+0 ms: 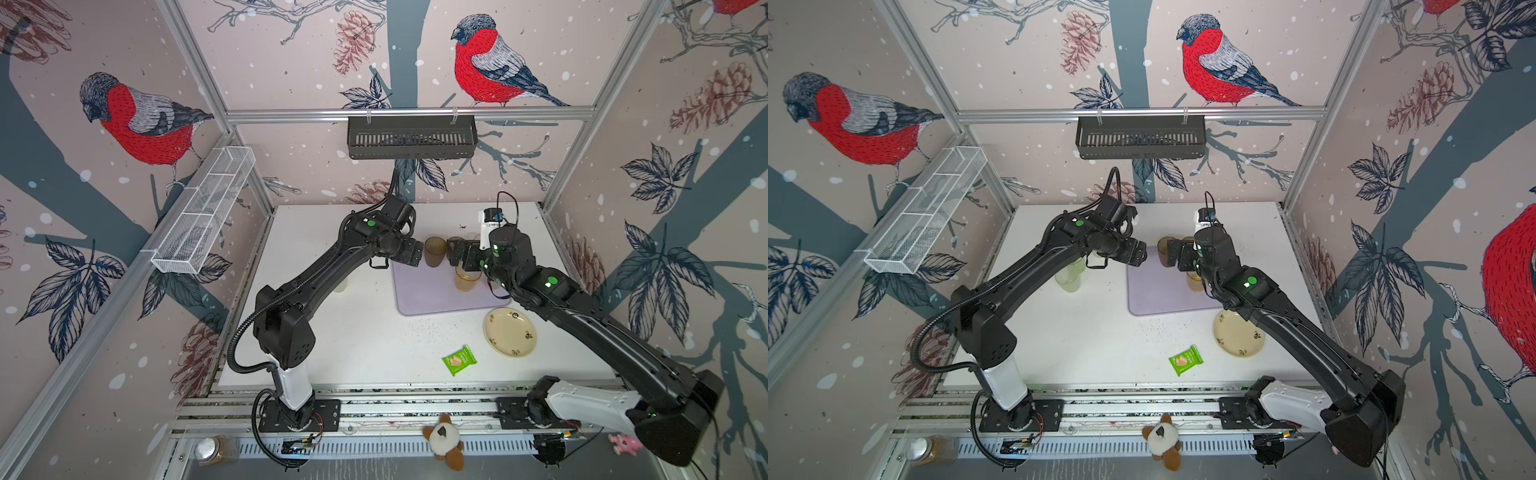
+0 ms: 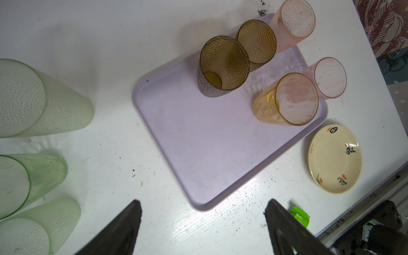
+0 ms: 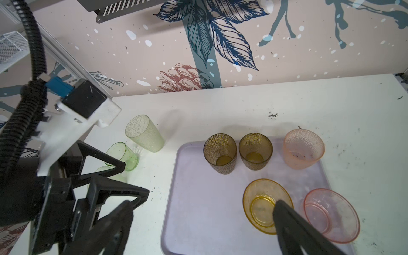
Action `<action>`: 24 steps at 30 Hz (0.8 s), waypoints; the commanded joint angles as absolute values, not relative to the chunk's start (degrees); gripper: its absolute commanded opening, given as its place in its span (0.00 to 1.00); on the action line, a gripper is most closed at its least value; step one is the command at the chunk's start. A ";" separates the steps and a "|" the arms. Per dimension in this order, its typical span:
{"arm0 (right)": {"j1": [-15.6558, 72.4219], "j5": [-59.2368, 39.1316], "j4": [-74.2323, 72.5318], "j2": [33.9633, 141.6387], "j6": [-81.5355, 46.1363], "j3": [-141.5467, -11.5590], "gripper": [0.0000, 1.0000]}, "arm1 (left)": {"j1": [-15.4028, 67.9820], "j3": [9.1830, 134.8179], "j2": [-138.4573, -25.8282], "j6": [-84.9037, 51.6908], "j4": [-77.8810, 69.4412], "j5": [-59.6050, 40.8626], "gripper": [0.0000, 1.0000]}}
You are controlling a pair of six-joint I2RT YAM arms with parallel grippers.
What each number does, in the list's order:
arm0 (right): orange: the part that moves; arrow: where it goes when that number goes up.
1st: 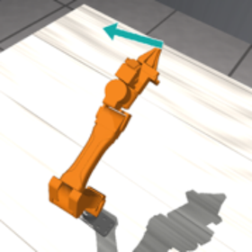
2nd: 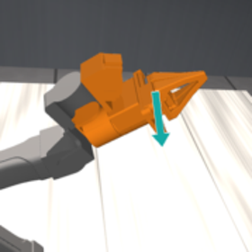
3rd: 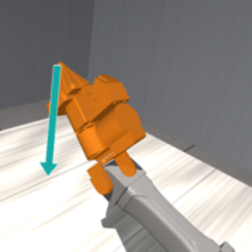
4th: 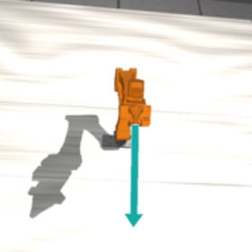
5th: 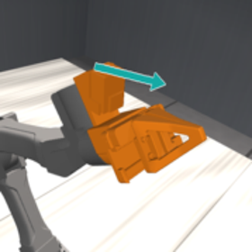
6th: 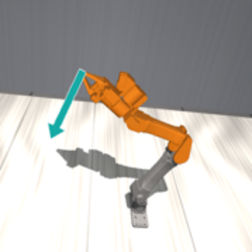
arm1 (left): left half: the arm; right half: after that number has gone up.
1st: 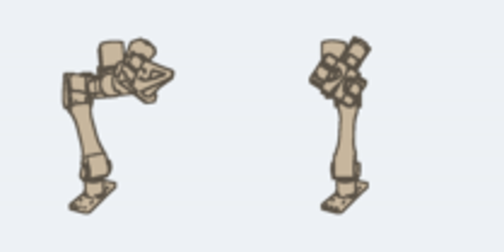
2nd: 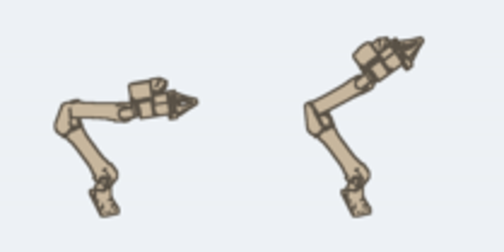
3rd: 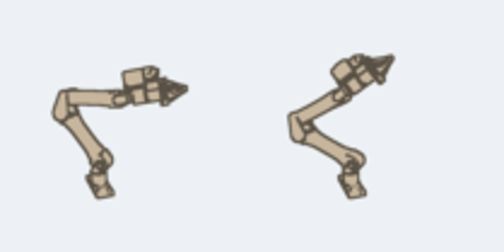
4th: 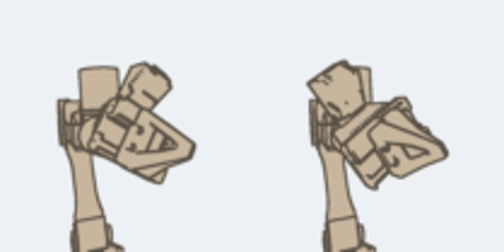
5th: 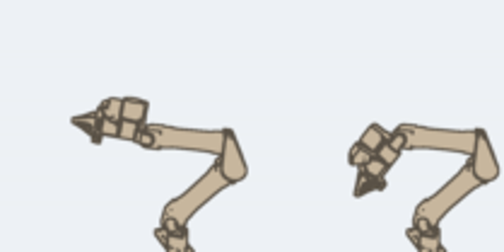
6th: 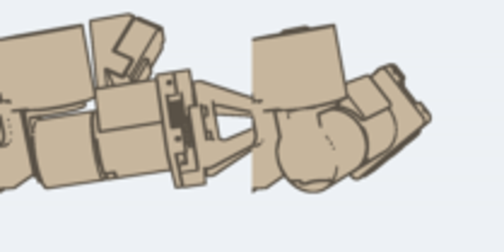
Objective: Place the glasses into the tray
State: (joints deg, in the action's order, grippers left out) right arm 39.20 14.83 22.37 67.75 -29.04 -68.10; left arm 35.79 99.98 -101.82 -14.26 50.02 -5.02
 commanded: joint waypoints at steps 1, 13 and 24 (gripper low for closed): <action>40.06 17.35 26.04 69.58 -32.53 -71.29 1.00 | 35.40 99.01 -100.05 -12.46 45.72 -8.20 0.89; 41.98 18.32 22.50 73.13 -25.95 -74.32 1.00 | 34.80 101.57 -98.78 -9.90 47.43 -3.22 0.90; 39.10 6.43 15.20 74.89 -15.56 -72.52 0.99 | 34.19 109.32 -107.57 -12.82 49.75 3.32 0.89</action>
State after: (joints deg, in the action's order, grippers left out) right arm 39.09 9.74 18.26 74.65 -19.90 -72.82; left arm 34.39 107.57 -105.71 -11.79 47.72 0.45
